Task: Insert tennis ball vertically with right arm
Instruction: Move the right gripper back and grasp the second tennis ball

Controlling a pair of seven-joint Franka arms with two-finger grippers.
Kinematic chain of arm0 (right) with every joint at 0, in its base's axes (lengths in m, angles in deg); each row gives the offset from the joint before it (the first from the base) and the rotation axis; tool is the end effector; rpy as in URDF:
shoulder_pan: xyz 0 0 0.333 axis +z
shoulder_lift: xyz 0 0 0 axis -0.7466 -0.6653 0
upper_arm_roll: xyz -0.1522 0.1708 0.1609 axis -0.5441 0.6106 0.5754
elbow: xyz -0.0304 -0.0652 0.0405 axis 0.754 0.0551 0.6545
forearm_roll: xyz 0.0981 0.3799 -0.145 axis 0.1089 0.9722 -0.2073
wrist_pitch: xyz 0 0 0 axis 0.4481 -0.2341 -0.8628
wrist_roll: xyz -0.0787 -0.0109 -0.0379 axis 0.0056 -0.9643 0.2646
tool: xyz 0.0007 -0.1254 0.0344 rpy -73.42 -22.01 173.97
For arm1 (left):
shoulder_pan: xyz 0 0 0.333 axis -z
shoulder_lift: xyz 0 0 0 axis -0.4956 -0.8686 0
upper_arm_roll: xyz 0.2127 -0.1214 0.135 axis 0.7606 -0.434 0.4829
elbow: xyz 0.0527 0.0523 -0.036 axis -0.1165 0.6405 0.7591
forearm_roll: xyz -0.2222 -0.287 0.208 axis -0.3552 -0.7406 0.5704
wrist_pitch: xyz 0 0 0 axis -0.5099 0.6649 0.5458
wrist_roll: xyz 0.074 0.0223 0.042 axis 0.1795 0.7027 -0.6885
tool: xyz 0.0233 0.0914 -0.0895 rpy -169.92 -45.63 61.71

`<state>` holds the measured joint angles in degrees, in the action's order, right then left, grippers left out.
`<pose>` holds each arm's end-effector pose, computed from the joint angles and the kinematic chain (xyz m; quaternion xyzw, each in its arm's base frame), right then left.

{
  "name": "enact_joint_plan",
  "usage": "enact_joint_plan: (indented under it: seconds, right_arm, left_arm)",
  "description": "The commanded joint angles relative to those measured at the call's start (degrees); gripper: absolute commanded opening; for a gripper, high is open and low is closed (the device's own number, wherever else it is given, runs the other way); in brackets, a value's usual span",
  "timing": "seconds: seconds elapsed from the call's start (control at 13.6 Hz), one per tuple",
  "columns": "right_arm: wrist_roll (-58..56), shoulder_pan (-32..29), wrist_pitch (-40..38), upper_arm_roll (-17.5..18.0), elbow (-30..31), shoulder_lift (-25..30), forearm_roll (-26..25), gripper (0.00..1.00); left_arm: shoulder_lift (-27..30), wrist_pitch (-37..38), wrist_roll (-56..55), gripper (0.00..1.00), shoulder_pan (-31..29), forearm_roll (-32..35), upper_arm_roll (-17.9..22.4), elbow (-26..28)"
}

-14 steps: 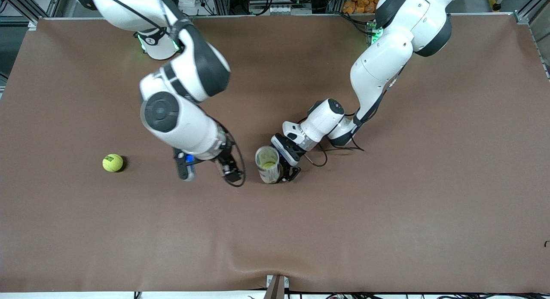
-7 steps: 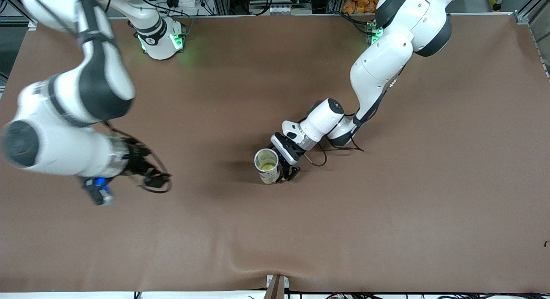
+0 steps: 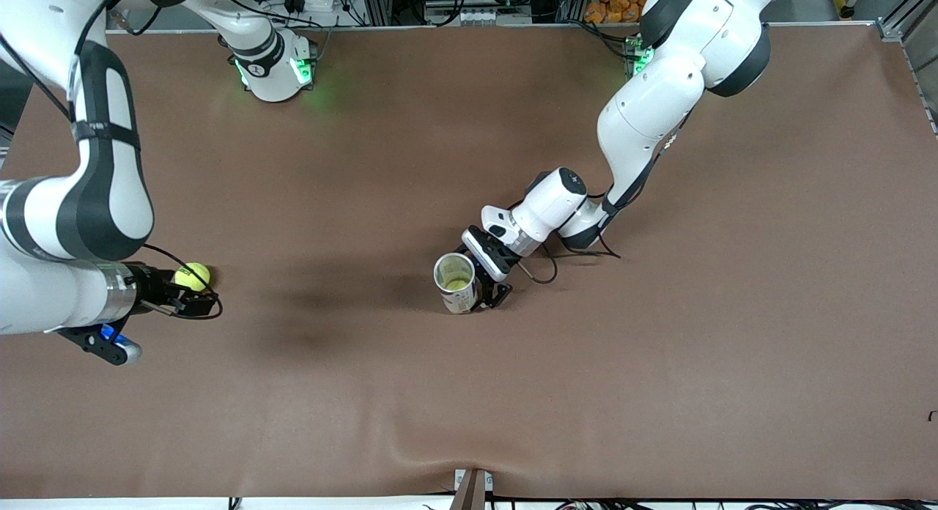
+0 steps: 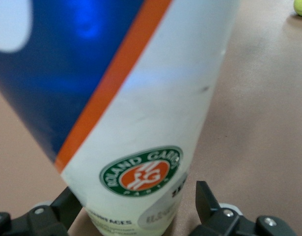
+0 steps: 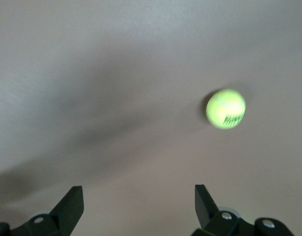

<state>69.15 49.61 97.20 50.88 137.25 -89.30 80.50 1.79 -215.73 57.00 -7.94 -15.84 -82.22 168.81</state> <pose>0.6910 0.0031 0.3327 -0.9728 0.1813 0.1444 0.0026 0.5056 -0.4689 0.0767 0.8001 -0.4069 0.3911 0.2032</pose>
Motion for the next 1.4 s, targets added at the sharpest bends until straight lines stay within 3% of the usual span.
enact_joint_plan:
  seconds: [0.0,0.22,0.44,0.66,1.33]
  right_arm:
    - [-7.87,-3.77,7.94,0.96,12.55,5.40,-1.74,1.00]
    - [-18.03,-5.27,24.01,-0.09,29.51,11.38,-2.79,1.00]
    - [-27.11,-5.72,30.20,-3.17,34.55,11.05,-2.80,1.00]
    - [-27.30,-6.33,37.40,-3.44,42.19,11.75,-2.79,1.00]
    - [-28.62,-7.03,49.70,-3.44,44.85,7.37,-2.79,1.00]
  left_arm:
    - [1.50,-0.17,-0.16,1.00,-0.68,1.19,-0.29,1.97]
    - [1.59,-0.17,-0.16,1.00,-0.68,1.19,-0.29,2.05]
    - [1.59,-0.17,-0.16,1.00,-0.76,1.19,-0.29,1.97]
    - [1.59,-0.17,-0.16,1.00,-0.76,1.19,-0.29,1.97]
    - [1.67,-0.17,-0.16,1.00,-0.85,1.19,-0.29,1.97]
